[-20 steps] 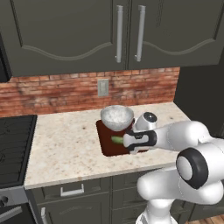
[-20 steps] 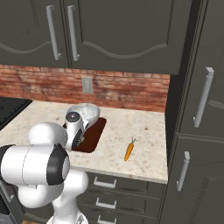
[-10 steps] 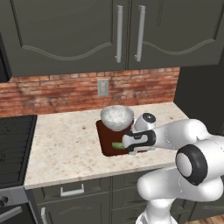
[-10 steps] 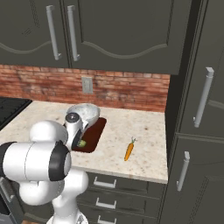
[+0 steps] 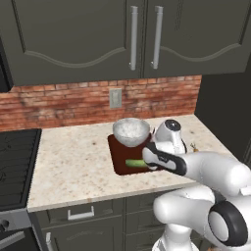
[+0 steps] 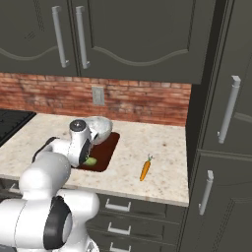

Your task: Place the two vegetables and bowl onto the tray for setting up a vegetable dip station.

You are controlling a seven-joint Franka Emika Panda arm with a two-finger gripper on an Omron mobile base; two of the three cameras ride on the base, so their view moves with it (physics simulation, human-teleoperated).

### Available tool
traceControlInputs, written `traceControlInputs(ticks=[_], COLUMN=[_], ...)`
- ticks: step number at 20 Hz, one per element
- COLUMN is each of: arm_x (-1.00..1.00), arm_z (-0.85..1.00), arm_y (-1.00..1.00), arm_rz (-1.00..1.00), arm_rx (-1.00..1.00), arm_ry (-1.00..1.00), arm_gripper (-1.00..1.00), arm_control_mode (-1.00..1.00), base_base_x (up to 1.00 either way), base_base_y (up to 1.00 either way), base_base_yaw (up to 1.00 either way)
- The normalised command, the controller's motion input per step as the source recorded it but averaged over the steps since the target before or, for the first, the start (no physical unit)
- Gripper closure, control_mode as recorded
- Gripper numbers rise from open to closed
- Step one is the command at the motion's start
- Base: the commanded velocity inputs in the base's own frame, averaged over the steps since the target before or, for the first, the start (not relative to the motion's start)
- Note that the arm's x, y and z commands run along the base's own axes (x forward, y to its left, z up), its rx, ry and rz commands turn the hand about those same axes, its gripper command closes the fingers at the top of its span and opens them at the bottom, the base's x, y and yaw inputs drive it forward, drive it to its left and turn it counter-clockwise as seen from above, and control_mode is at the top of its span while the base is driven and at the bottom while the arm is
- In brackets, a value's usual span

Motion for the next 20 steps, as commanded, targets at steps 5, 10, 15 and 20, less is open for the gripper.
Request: traceControlInputs(ticks=[5,10,15,20], arm_x=[-0.24,-0.08,-0.01,0.06], arm_z=[0.35,0.19,0.27,0.19], arm_y=[-0.26,-0.31,-0.36,-0.31], arm_rz=[-0.15,-0.31,-0.32,-0.37], arm_rx=[0.0,0.0,-0.01,-0.03], arm_ry=[0.02,0.06,0.02,0.04], arm_gripper=[-1.0,-1.0,-1.0,-1.0], arm_control_mode=[-1.0,-1.0,-1.0,-1.0], base_base_x=[0.0,0.0,0.0,0.0], base_base_y=[0.0,0.0,0.0,0.0], base_base_yaw=[0.0,0.0,0.0,0.0])
